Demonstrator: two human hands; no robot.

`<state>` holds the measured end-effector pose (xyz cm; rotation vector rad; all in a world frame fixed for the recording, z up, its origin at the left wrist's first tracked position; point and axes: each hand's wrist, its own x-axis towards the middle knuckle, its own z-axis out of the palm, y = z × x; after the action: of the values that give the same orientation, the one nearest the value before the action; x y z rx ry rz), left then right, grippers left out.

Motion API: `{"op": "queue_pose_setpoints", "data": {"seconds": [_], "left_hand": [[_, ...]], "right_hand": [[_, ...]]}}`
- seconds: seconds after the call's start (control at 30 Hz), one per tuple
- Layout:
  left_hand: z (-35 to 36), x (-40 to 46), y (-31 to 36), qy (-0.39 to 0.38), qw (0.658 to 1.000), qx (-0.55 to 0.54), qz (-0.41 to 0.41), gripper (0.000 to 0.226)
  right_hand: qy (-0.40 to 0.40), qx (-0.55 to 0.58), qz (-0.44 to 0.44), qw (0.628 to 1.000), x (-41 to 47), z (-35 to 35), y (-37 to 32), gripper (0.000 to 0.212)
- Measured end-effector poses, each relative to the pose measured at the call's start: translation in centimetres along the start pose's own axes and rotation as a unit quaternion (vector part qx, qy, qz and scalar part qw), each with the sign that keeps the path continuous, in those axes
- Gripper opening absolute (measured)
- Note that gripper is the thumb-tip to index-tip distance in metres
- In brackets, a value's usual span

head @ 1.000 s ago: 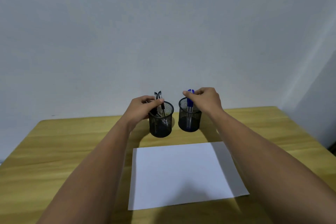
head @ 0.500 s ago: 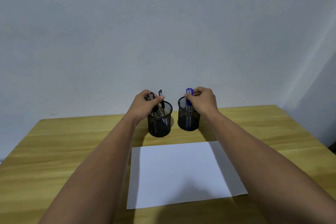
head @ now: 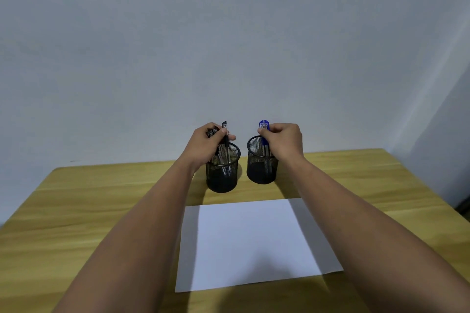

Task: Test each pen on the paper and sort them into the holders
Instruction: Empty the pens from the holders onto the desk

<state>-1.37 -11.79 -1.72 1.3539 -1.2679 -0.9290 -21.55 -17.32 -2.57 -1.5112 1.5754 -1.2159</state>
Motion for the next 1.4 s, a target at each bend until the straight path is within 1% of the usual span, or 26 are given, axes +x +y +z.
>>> {"op": "queue_pose_setpoints", "data": {"seconds": [0.07, 0.13, 0.23, 0.37, 0.47, 0.6, 0.67, 0.73, 0.87, 0.9, 0.97, 1.03, 1.13, 1.23, 1.33, 1.4], "left_hand": [[0.0, -0.2, 0.2, 0.011, 1.0, -0.008, 0.012, 0.026], [-0.1, -0.3, 0.7, 0.025, 0.999, -0.023, 0.029, 0.023], [-0.2, -0.6, 2.1, 0.049, 0.997, -0.043, 0.047, 0.021], [-0.8, -1.5, 5.1, 0.072, 0.993, -0.069, 0.06, 0.025], [-2.1, -2.9, 8.2, 0.081, 0.992, -0.066, 0.068, 0.026], [-5.7, -5.6, 12.0, 0.077, 0.996, -0.025, 0.039, 0.026], [-7.8, -7.3, 12.6, 0.071, 0.997, 0.018, 0.004, 0.026], [-9.7, -9.1, 12.0, 0.065, 0.995, 0.064, -0.044, 0.027], [-12.6, -12.0, 7.2, 0.075, 0.978, 0.113, -0.158, 0.023], [-13.1, -12.6, 5.6, 0.08, 0.972, 0.124, -0.181, 0.021], [-14.2, -13.5, 2.2, 0.09, 0.959, 0.151, -0.221, 0.018], [-15.2, -13.9, -1.1, 0.099, 0.945, 0.182, -0.254, 0.022], [-16.7, -13.9, -4.7, 0.12, 0.921, 0.259, -0.266, 0.028], [-17.0, -14.1, -5.5, 0.132, 0.894, 0.342, -0.26, 0.033], [-16.9, -14.5, -5.0, 0.136, 0.872, 0.403, -0.242, 0.041], [-16.8, -15.0, -4.7, 0.129, 0.855, 0.443, -0.235, 0.043]], "right_hand": [[0.009, 0.013, -0.011, 1.0, -0.2, -0.2, -0.5, 0.025], [0.017, 0.029, -0.032, 0.999, -0.4, -0.6, -1.2, 0.016], [0.024, 0.056, -0.064, 0.996, -1.0, -1.4, -2.8, 0.01], [0.025, 0.091, -0.107, 0.99, -1.8, -2.4, -5.7, 0.007], [0.007, 0.117, -0.125, 0.985, -2.9, -2.7, -8.3, 0.005], [-0.031, 0.153, -0.135, 0.979, -5.5, -2.0, -11.5, 0.015], [-0.068, 0.161, -0.13, 0.976, -7.1, -1.1, -12.5, 0.012], [-0.118, 0.143, -0.11, 0.977, -8.8, 0.2, -13.0, 0.011], [-0.211, 0.105, -0.033, 0.971, -11.9, 4.1, -11.7, 0.029], [-0.23, 0.092, -0.014, 0.969, -12.7, 5.2, -11.1, 0.03], [-0.262, 0.061, 0.009, 0.963, -14.1, 7.7, -9.8, 0.028], [-0.285, 0.027, 0.021, 0.958, -15.3, 10.2, -8.3, 0.024], [-0.301, -0.036, 0.026, 0.953, -16.8, 13.2, -6.6, 0.028], [-0.314, -0.074, 0.012, 0.947, -18.2, 15.3, -5.6, 0.028], [-0.313, -0.118, -0.015, 0.942, -19.1, 16.4, -5.3, 0.055], [-0.31, -0.156, -0.052, 0.936, -19.5, 16.4, -5.6, 0.054]]}}
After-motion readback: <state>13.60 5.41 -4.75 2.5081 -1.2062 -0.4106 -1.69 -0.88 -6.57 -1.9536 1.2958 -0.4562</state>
